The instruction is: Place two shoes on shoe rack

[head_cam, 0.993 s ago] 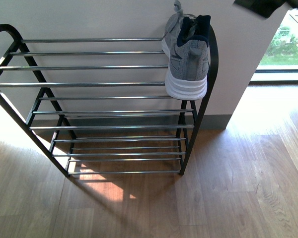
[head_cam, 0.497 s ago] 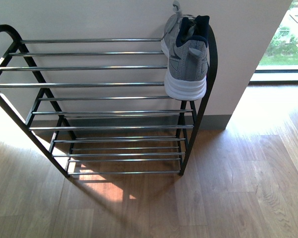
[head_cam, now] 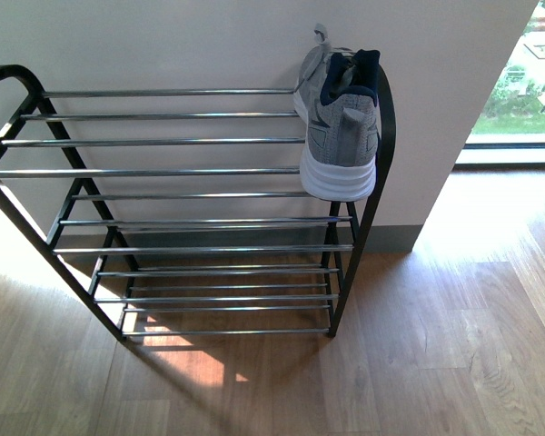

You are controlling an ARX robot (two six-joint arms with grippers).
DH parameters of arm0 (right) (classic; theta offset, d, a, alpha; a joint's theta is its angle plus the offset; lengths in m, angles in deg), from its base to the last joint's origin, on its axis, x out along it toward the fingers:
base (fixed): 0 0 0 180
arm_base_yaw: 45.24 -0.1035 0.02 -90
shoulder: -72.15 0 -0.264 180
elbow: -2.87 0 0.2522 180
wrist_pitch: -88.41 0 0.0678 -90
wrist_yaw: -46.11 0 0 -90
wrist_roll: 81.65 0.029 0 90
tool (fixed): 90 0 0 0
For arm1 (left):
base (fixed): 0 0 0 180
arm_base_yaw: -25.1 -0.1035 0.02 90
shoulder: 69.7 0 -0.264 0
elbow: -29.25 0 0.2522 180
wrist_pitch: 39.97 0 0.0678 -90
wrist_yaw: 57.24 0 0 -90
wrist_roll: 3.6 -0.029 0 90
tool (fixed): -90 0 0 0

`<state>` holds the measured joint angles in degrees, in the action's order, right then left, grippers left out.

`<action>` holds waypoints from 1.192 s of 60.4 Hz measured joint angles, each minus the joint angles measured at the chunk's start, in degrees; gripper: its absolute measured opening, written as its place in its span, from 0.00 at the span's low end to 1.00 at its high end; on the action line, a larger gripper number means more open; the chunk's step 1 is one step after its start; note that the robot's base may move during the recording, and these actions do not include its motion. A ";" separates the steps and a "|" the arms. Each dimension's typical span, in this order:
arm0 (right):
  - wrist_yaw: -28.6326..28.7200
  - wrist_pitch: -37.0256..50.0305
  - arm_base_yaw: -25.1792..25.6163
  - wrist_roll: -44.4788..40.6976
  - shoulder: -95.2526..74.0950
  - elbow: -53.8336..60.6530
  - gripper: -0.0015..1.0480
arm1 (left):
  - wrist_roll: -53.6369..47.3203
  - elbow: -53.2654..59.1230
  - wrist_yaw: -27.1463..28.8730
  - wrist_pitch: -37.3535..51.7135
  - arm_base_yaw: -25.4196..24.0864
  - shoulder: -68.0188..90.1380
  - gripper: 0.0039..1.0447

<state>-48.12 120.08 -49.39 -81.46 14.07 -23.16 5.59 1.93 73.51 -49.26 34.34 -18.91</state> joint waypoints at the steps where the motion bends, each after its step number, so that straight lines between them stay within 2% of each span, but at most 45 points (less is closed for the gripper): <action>1: 0.26 -0.15 0.11 0.00 0.57 0.42 0.02 | 0.00 0.00 0.00 0.00 0.00 -0.02 0.01; 4: 3.69 -0.66 2.19 -0.02 2.27 1.55 0.02 | -0.02 0.00 0.00 0.00 0.00 0.00 0.01; 10: 4.00 -1.75 3.91 0.00 5.18 3.50 0.02 | -0.02 0.00 0.00 0.00 0.00 0.00 0.01; 34: 4.13 -10.45 3.96 -0.02 19.47 9.16 0.02 | 0.00 0.00 0.00 0.00 0.00 0.00 0.01; 43: 4.13 -9.16 3.96 0.00 20.61 11.13 0.02 | -0.02 0.00 -0.02 0.00 0.00 -0.02 0.01; 72: 4.24 -23.10 3.96 -0.02 35.69 11.17 0.02 | 0.00 0.00 0.00 0.00 0.00 0.00 0.01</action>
<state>-43.88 96.97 -45.43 -81.48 49.76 -12.00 5.59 1.93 73.51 -49.26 34.34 -18.91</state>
